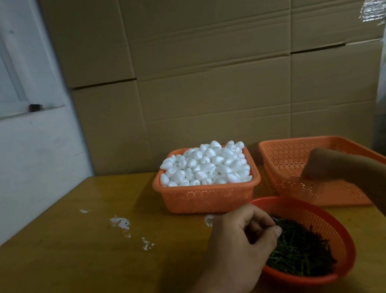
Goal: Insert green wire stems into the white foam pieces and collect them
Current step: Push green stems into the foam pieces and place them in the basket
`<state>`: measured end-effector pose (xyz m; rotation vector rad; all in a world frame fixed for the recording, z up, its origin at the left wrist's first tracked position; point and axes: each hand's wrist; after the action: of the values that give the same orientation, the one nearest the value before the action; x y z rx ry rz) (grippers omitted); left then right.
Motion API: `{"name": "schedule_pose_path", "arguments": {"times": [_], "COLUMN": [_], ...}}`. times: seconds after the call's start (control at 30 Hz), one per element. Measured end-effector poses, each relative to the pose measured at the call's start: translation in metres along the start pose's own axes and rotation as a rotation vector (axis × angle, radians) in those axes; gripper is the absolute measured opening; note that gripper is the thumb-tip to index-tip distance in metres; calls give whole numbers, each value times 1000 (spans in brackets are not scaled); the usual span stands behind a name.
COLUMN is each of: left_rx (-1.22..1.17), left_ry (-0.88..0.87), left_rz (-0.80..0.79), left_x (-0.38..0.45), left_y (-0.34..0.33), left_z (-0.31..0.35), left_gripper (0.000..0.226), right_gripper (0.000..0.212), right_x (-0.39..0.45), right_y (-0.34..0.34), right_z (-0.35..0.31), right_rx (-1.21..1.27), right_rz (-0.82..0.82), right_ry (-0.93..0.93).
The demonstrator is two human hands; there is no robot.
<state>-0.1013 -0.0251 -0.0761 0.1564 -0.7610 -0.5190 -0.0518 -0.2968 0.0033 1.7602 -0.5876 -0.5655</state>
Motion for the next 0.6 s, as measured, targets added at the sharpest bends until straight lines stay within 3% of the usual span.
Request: {"name": "schedule_pose_path", "arguments": {"times": [0.17, 0.3, 0.43, 0.6], "left_rx": [8, 12, 15, 33], "left_ry": [-8, -23, -41, -34], "left_rz": [12, 25, 17, 61], "left_x": [0, 1, 1, 6], "left_y": [1, 1, 3, 7], "left_z": [0, 0, -1, -2], "left_gripper": [8, 8, 9, 10], "right_gripper": [22, 16, 9, 18], "right_x": [-9, -38, -90, -136], "right_y": [-4, 4, -2, -34], "right_z": [4, 15, 20, 22], "right_rx": [146, 604, 634, 612], "right_rz": [78, 164, 169, 170], "right_ry": [61, 156, 362, 453]}}
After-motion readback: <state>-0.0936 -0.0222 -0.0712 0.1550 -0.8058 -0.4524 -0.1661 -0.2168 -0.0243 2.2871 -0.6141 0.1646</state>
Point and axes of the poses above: each hand's wrist, its own x-axis towards the middle knuckle, its own y-axis out of the back of the hand, z = x × y, and after that the axes turned 10 degrees about -y, right-handed
